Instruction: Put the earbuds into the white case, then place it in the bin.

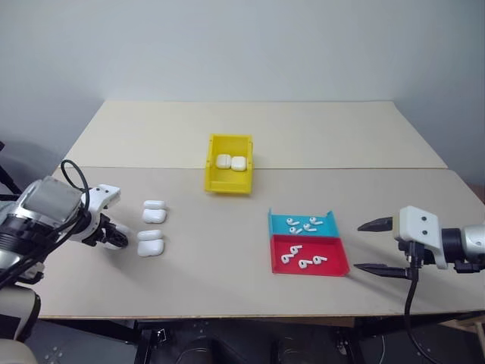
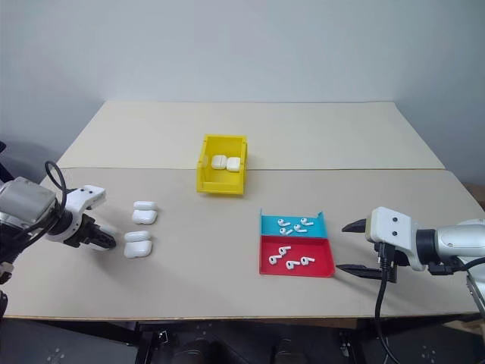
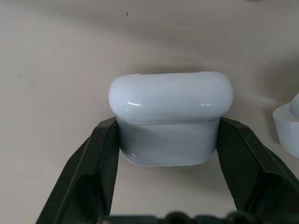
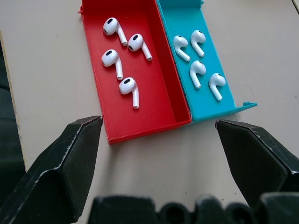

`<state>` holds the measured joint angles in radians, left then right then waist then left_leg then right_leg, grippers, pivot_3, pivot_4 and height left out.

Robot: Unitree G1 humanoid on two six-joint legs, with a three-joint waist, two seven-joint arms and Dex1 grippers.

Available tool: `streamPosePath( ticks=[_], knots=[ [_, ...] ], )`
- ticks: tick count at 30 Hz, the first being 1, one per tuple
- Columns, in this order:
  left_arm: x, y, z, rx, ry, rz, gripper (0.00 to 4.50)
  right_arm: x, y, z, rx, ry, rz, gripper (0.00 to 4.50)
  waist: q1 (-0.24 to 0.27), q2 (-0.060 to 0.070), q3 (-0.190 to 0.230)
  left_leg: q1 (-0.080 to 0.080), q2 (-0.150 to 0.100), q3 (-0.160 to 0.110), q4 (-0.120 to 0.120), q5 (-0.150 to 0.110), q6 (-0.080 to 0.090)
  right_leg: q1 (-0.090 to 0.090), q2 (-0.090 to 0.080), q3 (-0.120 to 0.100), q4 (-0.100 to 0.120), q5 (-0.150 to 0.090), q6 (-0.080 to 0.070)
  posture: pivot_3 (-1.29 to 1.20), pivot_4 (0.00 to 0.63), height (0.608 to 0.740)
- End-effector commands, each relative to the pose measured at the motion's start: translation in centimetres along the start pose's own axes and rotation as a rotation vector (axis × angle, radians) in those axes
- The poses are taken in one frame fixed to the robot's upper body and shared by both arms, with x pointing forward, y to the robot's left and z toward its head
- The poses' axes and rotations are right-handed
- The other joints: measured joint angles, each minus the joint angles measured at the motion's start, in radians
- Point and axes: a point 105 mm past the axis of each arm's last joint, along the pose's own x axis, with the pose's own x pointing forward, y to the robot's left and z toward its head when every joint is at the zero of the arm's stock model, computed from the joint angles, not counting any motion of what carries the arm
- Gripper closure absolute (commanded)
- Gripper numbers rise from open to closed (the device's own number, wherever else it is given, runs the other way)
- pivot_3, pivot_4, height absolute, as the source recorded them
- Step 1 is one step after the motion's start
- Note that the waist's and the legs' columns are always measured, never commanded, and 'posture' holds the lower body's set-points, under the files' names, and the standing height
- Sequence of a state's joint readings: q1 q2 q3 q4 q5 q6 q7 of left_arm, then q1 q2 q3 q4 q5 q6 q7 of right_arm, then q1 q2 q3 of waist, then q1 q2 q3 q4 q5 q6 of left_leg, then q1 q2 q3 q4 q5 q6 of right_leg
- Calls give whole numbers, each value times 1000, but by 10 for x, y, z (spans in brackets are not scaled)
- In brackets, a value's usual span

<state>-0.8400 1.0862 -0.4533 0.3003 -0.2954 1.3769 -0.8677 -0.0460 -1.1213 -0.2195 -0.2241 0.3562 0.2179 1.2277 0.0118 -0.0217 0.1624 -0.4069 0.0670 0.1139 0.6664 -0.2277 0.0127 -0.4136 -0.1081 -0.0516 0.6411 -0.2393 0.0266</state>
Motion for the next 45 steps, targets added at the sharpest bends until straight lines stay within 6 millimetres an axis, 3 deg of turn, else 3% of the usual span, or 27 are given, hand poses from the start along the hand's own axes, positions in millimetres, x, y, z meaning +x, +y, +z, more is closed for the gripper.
streamPosePath(
  ticks=[1,4,8,13,16,23,26,28,36,40,45],
  knots=[
    [-30,1,14,109,-109,53,1700,-10,-10,10,-48,-13,-54,0,-1,-1,0,-1,0,0,0,0,0,-1,0,0,0,0,0,0,150,740],
    [-51,-8,21,253,-180,103,1700,-15,-14,18,-59,-31,-72,0,-2,-2,1,-9,0,0,1,1,-1,-9,0,1,1,0,0,0,150,740],
    [-86,-36,31,385,-440,84,1700,-25,-18,30,-62,-4,-57,0,-2,-2,1,-8,0,1,3,1,-1,-8,0,2,0,0,0,0,150,740],
    [-117,-68,33,493,-861,-44,1700,-31,-17,47,-101,40,9,0,-2,-1,0,-7,1,1,3,0,0,-8,0,3,2,0,0,0,150,740],
    [-126,-101,36,605,-1182,-179,1700,-27,-7,56,-150,64,111,0,0,1,-1,-6,1,1,2,0,0,-7,0,2,0,0,-1,0,150,740],
    [-88,-172,35,617,-1435,-476,1700,-4,15,65,-225,148,344,0,1,1,-1,-5,0,2,3,0,1,-5,0,2,0,1,-1,0,150,740],
    [-78,-186,33,530,-1606,-536,1700,14,14,67,-247,179,366,0,-7,1,-2,-6,1,3,5,-1,1,-7,0,4,1,1,-1,0,150,740],
    [-67,-194,27,546,-1607,-588,1700,25,15,64,-270,220,390,0,-8,1,-2,-6,1,2,5,-1,1,-7,0,3,1,1,-1,0,150,740],
    [-41,-208,0,674,-1630,-758,1700,54,7,55,-312,322,373,0,-7,3,-3,-8,2,2,8,-3,4,-7,1,3,1,1,-1,0,150,740],
    [-34,-208,-6,713,-1611,-782,1700,63,8,56,-329,330,368,874,-4,3,-3,-9,2,2,9,-3,5,-8,1,3,1,1,-1,0,150,740],
    [-32,-205,2,714,-1631,-706,1700,75,9,53,-370,367,355,874,-4,3,-3,-8,3,2,9,-3,5,-7,1,2,1,1,-1,0,150,740]
  ],
)
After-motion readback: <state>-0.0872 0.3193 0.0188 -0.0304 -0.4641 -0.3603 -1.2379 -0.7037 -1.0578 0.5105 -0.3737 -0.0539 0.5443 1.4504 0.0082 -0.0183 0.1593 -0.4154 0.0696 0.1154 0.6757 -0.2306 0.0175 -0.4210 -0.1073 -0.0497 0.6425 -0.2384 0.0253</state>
